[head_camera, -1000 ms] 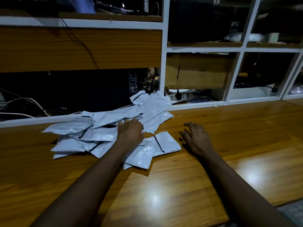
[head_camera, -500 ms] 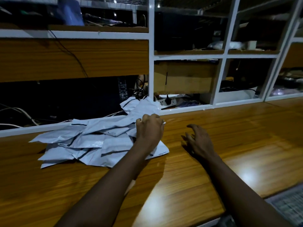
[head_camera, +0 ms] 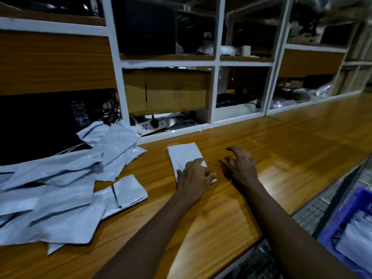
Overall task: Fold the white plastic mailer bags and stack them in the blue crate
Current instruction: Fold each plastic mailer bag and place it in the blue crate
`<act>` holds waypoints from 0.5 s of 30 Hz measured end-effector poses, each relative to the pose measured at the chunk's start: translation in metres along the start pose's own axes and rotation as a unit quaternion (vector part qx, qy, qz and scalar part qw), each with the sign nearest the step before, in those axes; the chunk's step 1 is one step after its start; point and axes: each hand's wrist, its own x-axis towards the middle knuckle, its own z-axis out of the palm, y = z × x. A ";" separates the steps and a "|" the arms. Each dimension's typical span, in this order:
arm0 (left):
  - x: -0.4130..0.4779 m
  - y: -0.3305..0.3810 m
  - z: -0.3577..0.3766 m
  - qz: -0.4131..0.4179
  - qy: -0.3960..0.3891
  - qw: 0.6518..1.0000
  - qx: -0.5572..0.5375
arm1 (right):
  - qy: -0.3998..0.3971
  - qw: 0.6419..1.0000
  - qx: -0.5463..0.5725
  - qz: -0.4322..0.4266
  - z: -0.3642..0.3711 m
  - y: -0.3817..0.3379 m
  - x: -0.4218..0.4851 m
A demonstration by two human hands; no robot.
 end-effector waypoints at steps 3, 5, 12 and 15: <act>0.011 -0.013 0.003 0.032 0.008 0.998 -0.051 | 0.020 0.999 0.040 0.019 -0.006 -0.001 0.003; 0.014 -0.020 0.003 0.001 -0.004 1.000 -0.011 | 0.018 0.999 0.036 0.016 -0.006 -0.002 0.004; 0.027 -0.029 -0.001 -0.039 -0.037 0.987 0.154 | -0.034 0.996 -0.065 -0.052 0.005 -0.008 0.001; 0.035 -0.028 -0.002 -0.015 -0.050 0.996 0.068 | -0.051 0.996 -0.042 -0.061 0.005 -0.013 0.001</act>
